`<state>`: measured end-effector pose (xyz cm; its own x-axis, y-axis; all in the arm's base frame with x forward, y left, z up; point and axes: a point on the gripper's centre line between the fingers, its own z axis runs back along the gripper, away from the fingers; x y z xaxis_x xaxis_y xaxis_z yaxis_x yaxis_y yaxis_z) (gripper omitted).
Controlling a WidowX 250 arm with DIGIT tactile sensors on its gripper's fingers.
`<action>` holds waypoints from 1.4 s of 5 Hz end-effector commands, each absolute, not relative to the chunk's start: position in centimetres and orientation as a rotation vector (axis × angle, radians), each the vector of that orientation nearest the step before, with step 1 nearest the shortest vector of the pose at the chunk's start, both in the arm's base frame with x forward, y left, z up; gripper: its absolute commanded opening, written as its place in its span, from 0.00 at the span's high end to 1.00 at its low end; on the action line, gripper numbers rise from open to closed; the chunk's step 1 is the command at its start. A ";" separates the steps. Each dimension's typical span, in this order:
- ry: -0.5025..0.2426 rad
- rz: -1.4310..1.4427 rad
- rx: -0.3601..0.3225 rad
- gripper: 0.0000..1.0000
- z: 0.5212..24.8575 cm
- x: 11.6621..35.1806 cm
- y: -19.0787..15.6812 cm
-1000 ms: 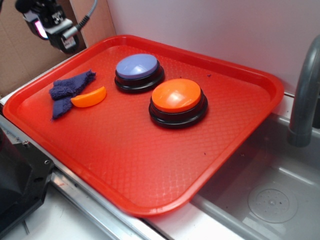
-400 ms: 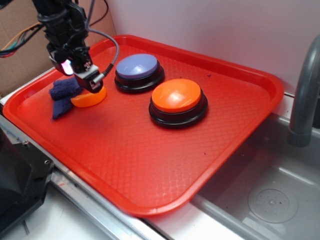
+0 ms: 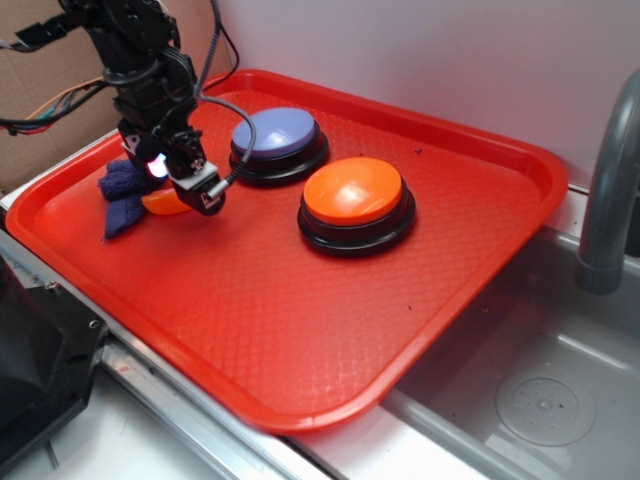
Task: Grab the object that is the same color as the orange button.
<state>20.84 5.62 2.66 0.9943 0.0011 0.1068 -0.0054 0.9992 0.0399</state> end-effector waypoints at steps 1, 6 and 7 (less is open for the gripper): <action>-0.127 0.011 0.049 0.02 2.1 21.3 5.7; -0.148 0.032 0.048 1.00 3.4 21.8 5.5; -0.198 0.048 0.040 1.00 6.5 21.9 5.1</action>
<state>21.01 4.85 5.20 0.9873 0.0525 0.1497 -0.0565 0.9982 0.0223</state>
